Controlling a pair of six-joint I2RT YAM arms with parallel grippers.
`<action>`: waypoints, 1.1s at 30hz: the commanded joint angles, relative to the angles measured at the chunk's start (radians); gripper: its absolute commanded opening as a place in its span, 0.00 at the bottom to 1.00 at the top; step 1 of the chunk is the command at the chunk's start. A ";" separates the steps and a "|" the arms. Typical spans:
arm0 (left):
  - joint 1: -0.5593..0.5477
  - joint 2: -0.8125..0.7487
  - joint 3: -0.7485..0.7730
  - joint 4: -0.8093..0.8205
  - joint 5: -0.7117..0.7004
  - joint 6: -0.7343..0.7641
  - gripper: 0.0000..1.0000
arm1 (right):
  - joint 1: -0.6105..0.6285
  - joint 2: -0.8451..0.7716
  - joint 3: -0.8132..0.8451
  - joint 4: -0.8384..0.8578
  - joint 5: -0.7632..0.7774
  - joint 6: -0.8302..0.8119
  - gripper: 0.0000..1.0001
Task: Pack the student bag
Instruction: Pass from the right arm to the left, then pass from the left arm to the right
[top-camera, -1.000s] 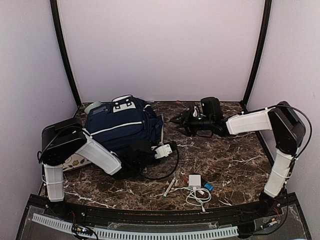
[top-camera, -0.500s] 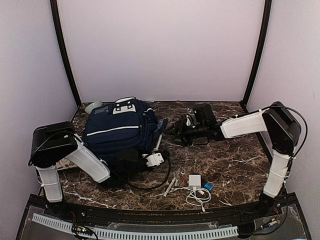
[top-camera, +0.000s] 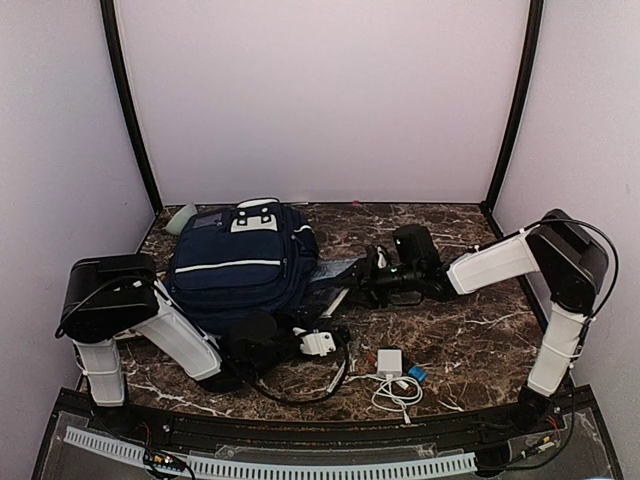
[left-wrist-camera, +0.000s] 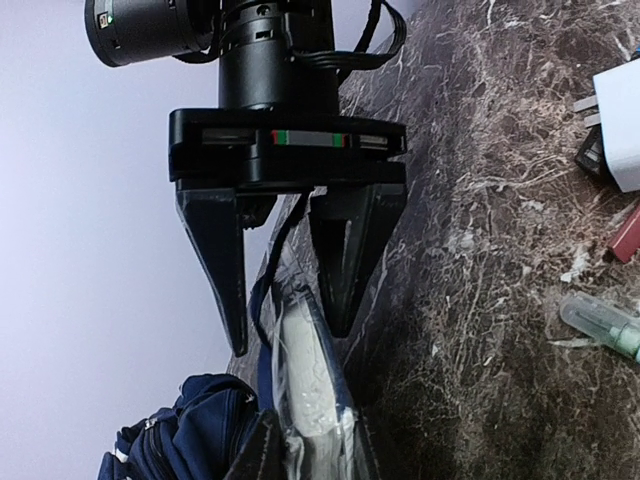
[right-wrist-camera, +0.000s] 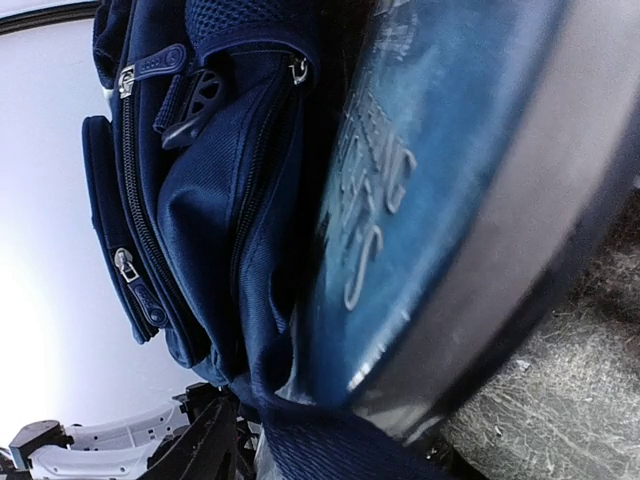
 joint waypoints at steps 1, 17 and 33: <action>-0.021 -0.012 0.011 0.163 0.000 0.069 0.00 | -0.021 -0.045 -0.056 0.152 -0.019 0.063 0.51; -0.025 -0.008 0.004 0.177 -0.010 0.066 0.00 | -0.154 -0.032 -0.037 0.108 0.119 0.078 0.67; -0.027 0.001 0.013 0.164 -0.004 0.062 0.00 | -0.139 0.187 0.207 -0.030 0.061 0.014 0.52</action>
